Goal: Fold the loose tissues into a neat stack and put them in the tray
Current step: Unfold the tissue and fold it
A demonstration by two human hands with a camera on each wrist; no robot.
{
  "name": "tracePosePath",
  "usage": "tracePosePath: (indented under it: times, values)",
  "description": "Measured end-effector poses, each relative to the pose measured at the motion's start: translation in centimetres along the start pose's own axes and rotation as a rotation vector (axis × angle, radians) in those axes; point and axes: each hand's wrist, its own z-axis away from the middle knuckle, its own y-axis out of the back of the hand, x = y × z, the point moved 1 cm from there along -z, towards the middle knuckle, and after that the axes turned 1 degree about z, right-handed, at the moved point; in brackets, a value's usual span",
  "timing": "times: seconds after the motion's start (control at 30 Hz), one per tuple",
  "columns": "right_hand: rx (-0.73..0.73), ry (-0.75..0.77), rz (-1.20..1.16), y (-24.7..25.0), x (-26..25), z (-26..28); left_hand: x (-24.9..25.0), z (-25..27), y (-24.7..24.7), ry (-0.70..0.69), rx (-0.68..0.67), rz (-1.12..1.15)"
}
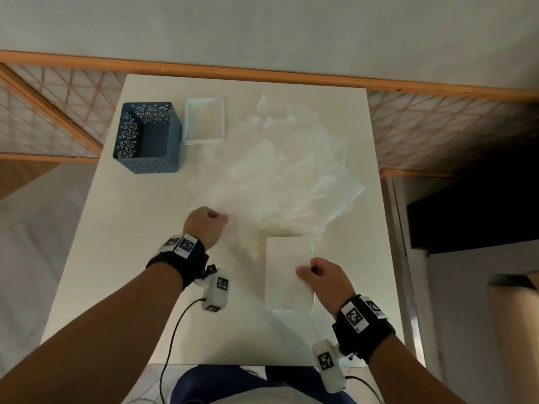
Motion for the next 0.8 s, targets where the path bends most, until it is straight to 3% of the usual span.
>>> tracePosePath:
  times: [0.13,0.27,0.43,0.8]
  values:
    - [0.052,-0.018,0.137,0.1,0.1,-0.7,0.4,-3.2,1.8,0.054,0.135,-0.241]
    - [0.092,-0.033,0.200,-0.1,0.1,-1.0,0.2,-4.5,1.5,0.105,0.142,-0.380]
    - [0.152,-0.078,0.298,-0.3,0.5,-1.4,0.2,-4.6,0.9,0.057,0.155,-0.411]
    - [0.196,-0.135,0.372,-0.7,0.3,-0.8,0.5,-5.0,1.1,0.128,0.142,-0.350]
